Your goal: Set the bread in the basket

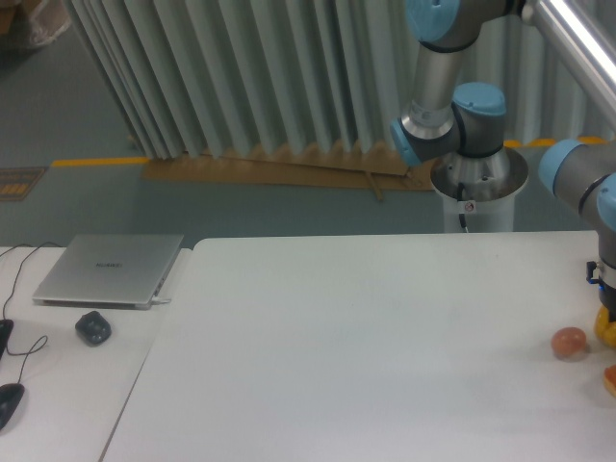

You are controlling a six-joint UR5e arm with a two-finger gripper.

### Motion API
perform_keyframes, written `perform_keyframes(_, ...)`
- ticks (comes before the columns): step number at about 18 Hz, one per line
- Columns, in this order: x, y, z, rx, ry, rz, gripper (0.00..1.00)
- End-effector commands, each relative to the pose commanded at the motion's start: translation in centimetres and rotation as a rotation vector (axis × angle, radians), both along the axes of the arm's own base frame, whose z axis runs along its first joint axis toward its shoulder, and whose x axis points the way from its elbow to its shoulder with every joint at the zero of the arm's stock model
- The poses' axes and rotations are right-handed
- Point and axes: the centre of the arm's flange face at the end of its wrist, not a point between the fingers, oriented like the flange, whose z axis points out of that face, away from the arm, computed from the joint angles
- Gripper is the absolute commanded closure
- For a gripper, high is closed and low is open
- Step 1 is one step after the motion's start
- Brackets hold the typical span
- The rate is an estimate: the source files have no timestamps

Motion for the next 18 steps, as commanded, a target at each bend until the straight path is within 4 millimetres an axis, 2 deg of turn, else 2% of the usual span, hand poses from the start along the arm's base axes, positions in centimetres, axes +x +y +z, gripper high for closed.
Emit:
perform_keyframes(4,-0.5,-0.1,-0.2,0.000,0.000,0.005,0.00)
perform_keyframes(9,-1.0,0.0,-1.7,-0.012,-0.019,-0.011,0.00)
perform_keyframes(18,-1.8,0.4,-3.2,-0.012,-0.019,-0.024,0.00)
